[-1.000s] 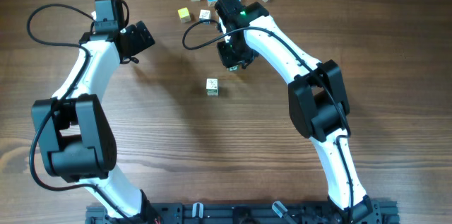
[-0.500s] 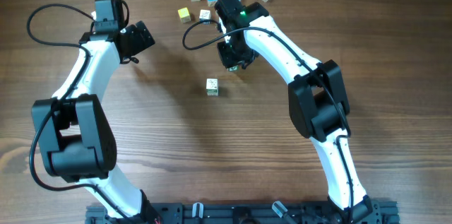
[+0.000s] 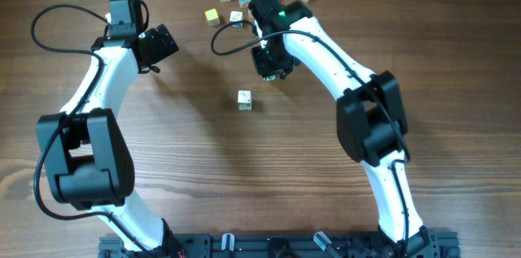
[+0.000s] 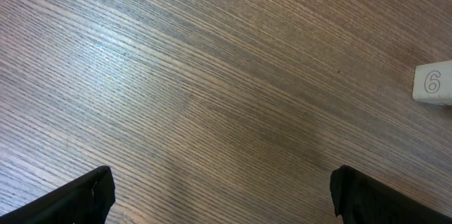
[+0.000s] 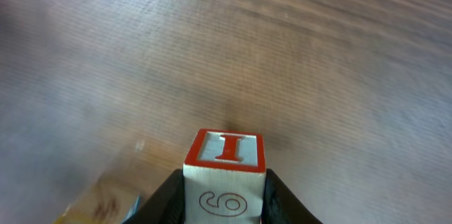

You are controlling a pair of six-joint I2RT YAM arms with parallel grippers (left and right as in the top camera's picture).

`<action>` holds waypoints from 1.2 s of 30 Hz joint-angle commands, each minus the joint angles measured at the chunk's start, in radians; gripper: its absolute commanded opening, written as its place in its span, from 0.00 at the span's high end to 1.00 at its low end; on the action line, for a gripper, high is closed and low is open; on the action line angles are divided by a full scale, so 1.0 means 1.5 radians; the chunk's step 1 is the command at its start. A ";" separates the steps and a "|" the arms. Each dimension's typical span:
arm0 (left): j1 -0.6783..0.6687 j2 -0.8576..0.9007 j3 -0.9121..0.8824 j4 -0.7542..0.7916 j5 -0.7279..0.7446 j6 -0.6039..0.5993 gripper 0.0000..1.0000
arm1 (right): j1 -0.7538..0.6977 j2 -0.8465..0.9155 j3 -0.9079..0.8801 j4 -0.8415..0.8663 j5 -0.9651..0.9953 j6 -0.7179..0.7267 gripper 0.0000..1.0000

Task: Form a tower
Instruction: 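Carry the red-edged block toward the stacked blocks, then lower the red-edged I block onto the stack and align it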

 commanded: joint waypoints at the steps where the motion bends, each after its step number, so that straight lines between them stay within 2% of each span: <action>1: 0.001 0.006 0.007 0.000 -0.004 0.003 0.00 | -0.002 -0.095 0.028 -0.038 -0.068 0.025 0.84; 2: 0.001 0.006 0.007 0.000 -0.004 0.003 0.00 | -0.003 -0.105 0.028 -0.051 -0.082 0.058 0.86; 3: 0.001 0.006 0.007 0.000 -0.004 0.003 0.00 | -0.003 -0.110 0.028 -0.069 -0.090 0.105 0.79; 5: 0.001 0.006 0.007 0.000 -0.004 0.003 0.00 | -0.003 -0.109 0.026 -0.095 -0.110 0.152 0.73; 7: 0.001 0.006 0.007 0.000 -0.004 0.003 0.00 | 0.000 -0.109 0.022 -0.102 -0.114 0.152 0.79; 10: 0.001 0.006 0.007 -0.001 -0.004 0.003 0.00 | 0.004 -0.109 0.022 -0.104 -0.114 0.152 0.78; 11: 0.001 0.006 0.007 0.000 -0.004 0.003 0.00 | 0.010 -0.109 0.022 -0.103 -0.114 0.153 0.81; 14: 0.001 0.006 0.007 0.000 -0.004 0.003 0.00 | 0.041 -0.109 0.022 -0.103 -0.054 0.204 0.84; 20: 0.001 0.006 0.007 0.000 -0.004 0.003 0.00 | 0.119 -0.109 0.022 -0.102 0.055 0.277 0.85; 36: 0.001 0.006 0.007 -0.001 -0.004 0.003 0.00 | 0.147 -0.109 -0.009 -0.075 0.055 0.314 0.89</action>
